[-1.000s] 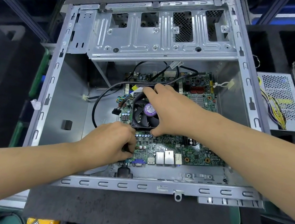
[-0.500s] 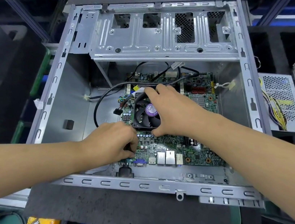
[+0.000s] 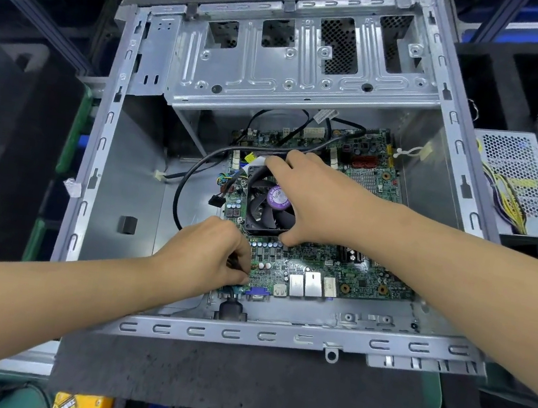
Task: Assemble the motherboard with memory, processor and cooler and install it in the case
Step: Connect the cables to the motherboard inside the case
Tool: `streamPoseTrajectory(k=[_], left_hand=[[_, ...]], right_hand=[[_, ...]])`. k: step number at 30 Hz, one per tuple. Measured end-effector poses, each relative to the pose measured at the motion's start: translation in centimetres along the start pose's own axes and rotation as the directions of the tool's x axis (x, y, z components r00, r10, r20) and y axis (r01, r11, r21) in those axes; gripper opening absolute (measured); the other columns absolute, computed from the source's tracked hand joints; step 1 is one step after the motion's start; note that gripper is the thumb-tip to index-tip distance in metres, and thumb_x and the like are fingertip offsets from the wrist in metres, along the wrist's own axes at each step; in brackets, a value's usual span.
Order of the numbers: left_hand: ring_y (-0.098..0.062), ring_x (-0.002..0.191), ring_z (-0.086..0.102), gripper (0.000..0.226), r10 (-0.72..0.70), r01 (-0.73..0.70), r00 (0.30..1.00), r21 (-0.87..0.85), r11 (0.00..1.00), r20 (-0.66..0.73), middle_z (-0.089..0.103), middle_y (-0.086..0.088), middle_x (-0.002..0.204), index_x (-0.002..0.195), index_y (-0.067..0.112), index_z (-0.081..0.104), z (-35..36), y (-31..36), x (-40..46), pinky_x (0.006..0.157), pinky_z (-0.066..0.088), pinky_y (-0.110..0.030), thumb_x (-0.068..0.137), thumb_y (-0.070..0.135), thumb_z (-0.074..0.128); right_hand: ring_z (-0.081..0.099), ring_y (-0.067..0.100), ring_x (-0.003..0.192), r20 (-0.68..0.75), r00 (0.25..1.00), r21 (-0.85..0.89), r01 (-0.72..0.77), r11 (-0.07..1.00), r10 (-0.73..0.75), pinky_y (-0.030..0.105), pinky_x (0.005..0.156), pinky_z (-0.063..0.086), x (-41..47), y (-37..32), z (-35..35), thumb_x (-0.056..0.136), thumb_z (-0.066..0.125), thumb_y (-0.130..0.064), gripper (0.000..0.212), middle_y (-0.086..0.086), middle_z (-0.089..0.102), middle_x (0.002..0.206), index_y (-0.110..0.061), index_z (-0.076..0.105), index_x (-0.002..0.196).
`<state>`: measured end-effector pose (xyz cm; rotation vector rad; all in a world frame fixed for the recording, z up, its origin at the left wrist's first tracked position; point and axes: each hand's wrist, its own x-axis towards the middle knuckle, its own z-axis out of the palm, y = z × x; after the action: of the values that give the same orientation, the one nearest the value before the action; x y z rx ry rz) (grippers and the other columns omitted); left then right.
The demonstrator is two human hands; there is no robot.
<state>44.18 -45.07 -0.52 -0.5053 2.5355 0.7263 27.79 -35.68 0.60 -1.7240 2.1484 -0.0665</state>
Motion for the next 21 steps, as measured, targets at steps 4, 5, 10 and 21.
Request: streamPoseTrajectory(k=[4, 5, 10, 21], left_hand=[[-0.009, 0.082, 0.060, 0.001, 0.068, -0.069, 0.998, 0.217, 0.974, 0.009, 0.068, 0.013, 0.085, 0.078, 0.026, 0.070, 0.24, 0.31, -0.06, 0.064, 0.046, -0.026, 0.079, 0.026, 0.070], [-0.010, 0.083, 0.060, 0.001, 0.096, -0.099, 0.995, 0.265, 0.959, 0.024, 0.067, 0.013, 0.087, 0.080, 0.026, 0.069, 0.26, 0.34, -0.01, 0.063, 0.044, -0.026, 0.080, 0.026, 0.068], [-0.013, 0.087, 0.058, 0.003, 0.148, -0.162, 0.987, 0.348, 0.923, 0.065, 0.065, 0.010, 0.090, 0.083, 0.023, 0.065, 0.35, 0.41, 0.20, 0.060, 0.035, -0.026, 0.082, 0.025, 0.063], [-0.013, 0.075, 0.058, 0.008, 0.063, -0.077, 0.995, 0.193, 0.978, 0.076, 0.065, 0.011, 0.077, 0.077, 0.022, 0.068, 0.46, 0.33, 0.78, 0.064, 0.046, -0.027, 0.078, 0.024, 0.076]], right_hand=[[0.039, 0.029, 0.118, 0.003, 1.000, 0.010, 0.000, 1.000, 0.000, 0.039, 0.088, 0.047, -0.04, -0.05, -0.05, 0.062, 0.084, -0.041, 0.110, 0.011, 0.041, 0.126, -0.013, 0.019, 0.145], [0.039, 0.029, 0.118, 0.003, 1.000, 0.010, -0.001, 1.000, 0.001, 0.039, 0.088, 0.047, -0.04, -0.07, -0.05, 0.062, 0.084, -0.040, 0.110, 0.011, 0.041, 0.126, -0.013, 0.019, 0.145], [0.039, 0.029, 0.118, 0.005, 1.000, 0.008, -0.004, 1.000, 0.004, 0.040, 0.088, 0.048, 0.00, -0.11, -0.02, 0.061, 0.084, -0.040, 0.109, 0.011, 0.041, 0.125, -0.013, 0.020, 0.145], [0.039, 0.027, 0.115, 0.005, 1.000, 0.003, 0.003, 1.000, -0.003, 0.038, 0.086, 0.047, -0.05, -0.19, 0.11, 0.062, 0.084, -0.040, 0.107, 0.009, 0.040, 0.121, -0.012, 0.021, 0.143]])
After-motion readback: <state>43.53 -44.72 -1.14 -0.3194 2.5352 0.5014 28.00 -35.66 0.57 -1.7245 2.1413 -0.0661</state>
